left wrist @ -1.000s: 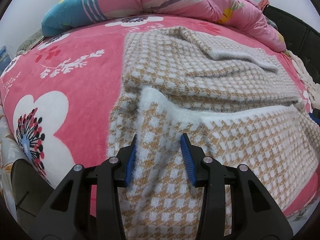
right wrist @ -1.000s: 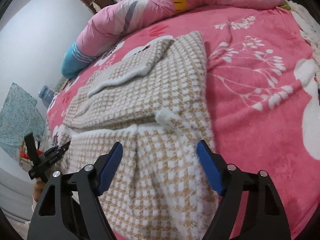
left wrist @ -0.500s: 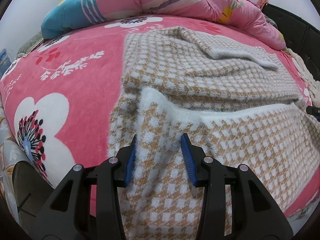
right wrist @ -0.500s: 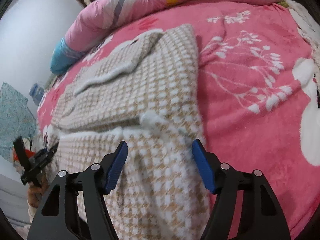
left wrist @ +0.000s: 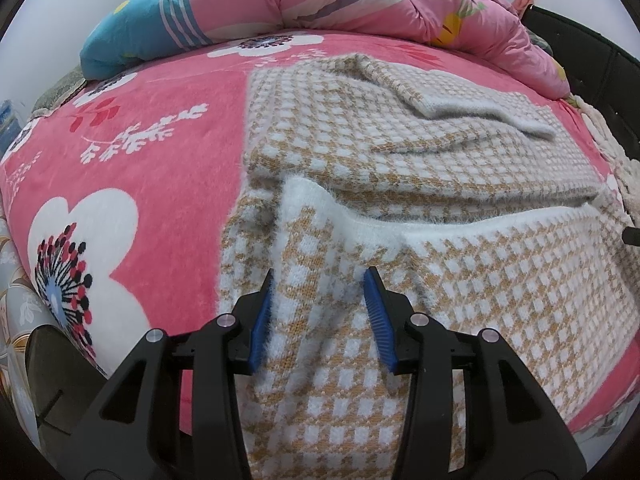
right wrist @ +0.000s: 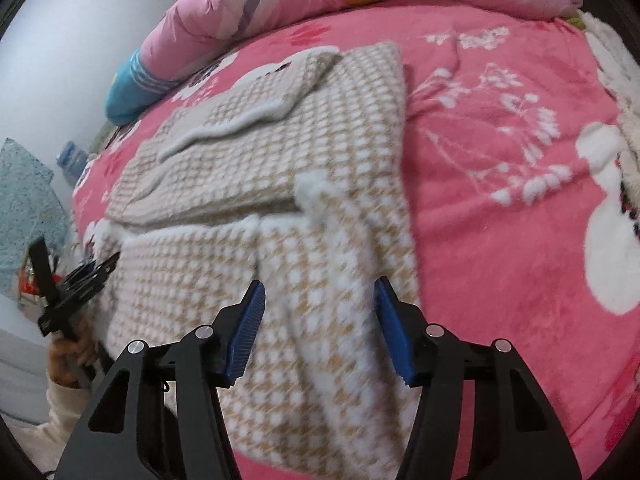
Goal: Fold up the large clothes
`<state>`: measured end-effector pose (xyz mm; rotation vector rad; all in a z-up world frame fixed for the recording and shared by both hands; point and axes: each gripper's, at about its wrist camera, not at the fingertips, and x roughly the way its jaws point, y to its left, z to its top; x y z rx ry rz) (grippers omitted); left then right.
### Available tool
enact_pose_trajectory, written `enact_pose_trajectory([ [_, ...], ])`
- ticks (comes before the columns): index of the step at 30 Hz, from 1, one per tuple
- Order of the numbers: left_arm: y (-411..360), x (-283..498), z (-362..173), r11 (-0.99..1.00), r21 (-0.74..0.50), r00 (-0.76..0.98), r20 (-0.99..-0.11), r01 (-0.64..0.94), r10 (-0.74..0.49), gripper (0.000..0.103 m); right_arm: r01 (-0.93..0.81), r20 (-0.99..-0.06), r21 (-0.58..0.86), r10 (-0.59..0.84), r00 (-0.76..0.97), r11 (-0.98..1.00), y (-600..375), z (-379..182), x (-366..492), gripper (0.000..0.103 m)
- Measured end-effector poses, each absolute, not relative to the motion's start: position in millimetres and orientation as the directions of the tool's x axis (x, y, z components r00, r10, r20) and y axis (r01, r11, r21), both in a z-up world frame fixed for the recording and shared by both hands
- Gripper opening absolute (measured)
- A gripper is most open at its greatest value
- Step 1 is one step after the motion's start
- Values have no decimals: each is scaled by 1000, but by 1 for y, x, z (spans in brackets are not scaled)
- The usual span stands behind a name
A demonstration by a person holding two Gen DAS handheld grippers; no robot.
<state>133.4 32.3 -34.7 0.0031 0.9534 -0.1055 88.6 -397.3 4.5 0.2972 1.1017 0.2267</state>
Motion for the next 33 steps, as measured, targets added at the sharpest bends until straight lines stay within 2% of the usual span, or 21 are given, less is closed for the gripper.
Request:
enact_pose_trajectory([
  [5,33,133,-35,995,-43,575,-813,95,-90,43,-42,-814,353,329,478,935,-404,15,89,56],
  [7,33,134,-35,995,-40,575,-813,96,-88,43,-3,-771,439,379,512,898,-424,17,96,60],
  [11,33,135,-35,995,-39,572,-816,96,-88,43,112,-691,648,521,501,753,-463,-6,114,60],
  [14,33,135,-35,995,-42,571,-816,96,-89,43,120,-643,730,618,451,672,-464,-20,116,60],
  [17,32,135,-35,995,-37,573,-815,93,-84,43,65,-628,745,666,402,664,-446,-19,107,60],
  [23,31,135,-36,995,-35,574,-815,95,-83,44,-86,-687,648,630,361,756,-409,7,82,60],
  [30,31,134,-37,995,-32,581,-810,92,-80,44,-216,-828,370,426,365,904,-364,23,73,60],
  [33,31,133,-37,996,-26,587,-807,89,-74,44,-186,-856,296,347,382,937,-362,16,88,53],
])
